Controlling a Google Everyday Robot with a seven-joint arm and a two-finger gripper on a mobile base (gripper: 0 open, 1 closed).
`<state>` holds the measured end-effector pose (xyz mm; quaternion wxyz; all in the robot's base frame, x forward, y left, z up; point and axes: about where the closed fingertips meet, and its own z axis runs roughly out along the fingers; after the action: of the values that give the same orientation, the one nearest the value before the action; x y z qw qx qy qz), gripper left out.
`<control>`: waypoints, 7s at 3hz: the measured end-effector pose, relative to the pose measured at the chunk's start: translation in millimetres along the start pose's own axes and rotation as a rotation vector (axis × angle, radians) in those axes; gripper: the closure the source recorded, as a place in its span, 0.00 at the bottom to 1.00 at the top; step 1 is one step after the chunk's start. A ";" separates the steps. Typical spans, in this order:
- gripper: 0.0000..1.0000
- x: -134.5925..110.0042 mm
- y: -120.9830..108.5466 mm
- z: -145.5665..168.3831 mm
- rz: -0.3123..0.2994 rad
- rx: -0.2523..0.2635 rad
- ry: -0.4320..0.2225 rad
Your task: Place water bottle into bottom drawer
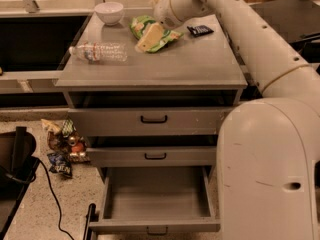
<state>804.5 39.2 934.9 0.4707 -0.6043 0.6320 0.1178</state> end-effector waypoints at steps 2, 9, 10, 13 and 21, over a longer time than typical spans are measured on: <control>0.00 -12.3 14.3 31.0 -0.023 -0.041 -0.012; 0.89 -43.1 39.9 119.4 -0.053 -0.088 -0.055; 1.00 -69.4 26.8 70.5 -0.115 -0.012 -0.121; 1.00 -109.1 60.0 16.2 -0.213 -0.047 -0.203; 1.00 -36.8 286.7 -113.5 0.128 -0.055 -0.250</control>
Offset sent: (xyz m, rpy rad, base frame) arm -0.0016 0.0759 -0.0280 -0.0164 0.0094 0.1065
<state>496.1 51.1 901.6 0.5205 -0.5560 0.6021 0.2394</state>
